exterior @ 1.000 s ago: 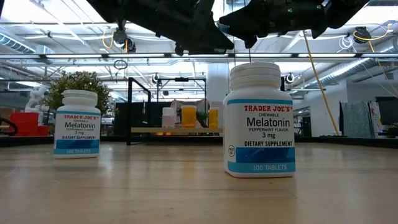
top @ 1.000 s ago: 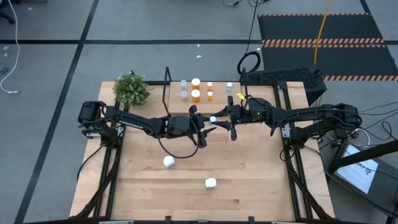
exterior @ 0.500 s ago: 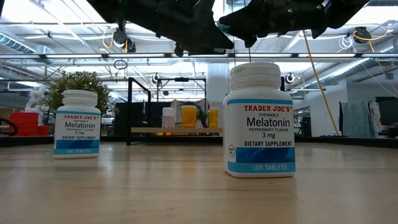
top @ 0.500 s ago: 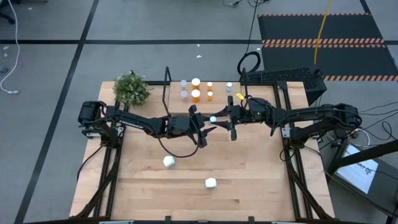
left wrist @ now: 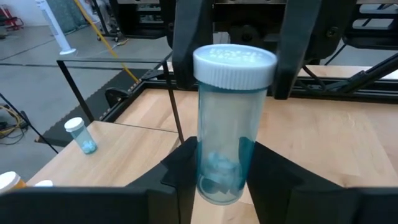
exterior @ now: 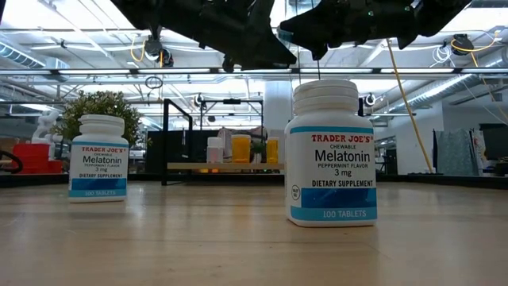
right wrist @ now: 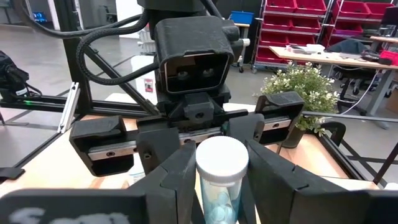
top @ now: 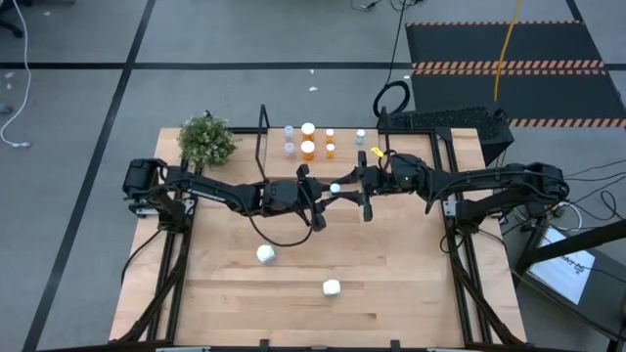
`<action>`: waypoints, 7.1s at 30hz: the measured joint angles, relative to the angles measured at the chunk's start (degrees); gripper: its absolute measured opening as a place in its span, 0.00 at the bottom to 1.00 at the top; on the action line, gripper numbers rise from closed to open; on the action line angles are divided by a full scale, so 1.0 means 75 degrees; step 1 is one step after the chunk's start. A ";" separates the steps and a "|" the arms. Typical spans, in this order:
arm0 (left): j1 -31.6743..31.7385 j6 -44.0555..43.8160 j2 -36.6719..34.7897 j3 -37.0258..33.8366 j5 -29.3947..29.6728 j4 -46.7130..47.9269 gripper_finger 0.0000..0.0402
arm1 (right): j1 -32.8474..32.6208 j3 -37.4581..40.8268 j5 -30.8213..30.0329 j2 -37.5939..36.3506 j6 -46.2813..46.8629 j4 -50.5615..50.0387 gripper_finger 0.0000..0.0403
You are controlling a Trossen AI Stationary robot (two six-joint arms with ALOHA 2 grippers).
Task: Pick and place medicine bottles onto shelf by color
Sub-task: Put the blue pill bottle on the shelf aligned with the other blue pill bottle
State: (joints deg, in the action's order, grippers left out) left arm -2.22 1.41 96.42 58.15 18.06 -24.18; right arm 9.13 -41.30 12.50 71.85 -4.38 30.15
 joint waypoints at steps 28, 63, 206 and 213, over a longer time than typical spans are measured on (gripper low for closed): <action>0.0024 0.0175 0.0000 -0.0003 -0.0029 0.0924 0.29 | 0.0006 -0.0242 -0.0056 -0.0169 0.0806 -0.1824 0.56; 0.0047 0.0320 0.0000 -0.0003 -0.0498 0.0935 0.29 | 0.0035 -0.0245 -0.0255 -0.0114 0.0275 -0.2771 0.49; -0.0684 0.1461 0.2538 0.1785 -0.0902 -0.5304 0.70 | -0.1941 0.1387 -0.1020 -0.3277 -0.0941 0.1968 0.24; -0.0578 0.1539 0.2535 0.2319 -0.1324 -0.5304 0.68 | -0.1932 0.1917 -0.0289 -0.3280 -0.1083 0.3499 0.24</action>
State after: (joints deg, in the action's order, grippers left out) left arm -6.56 12.95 115.44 75.54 8.13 -63.96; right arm -5.37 -26.92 10.33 47.26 -12.50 56.39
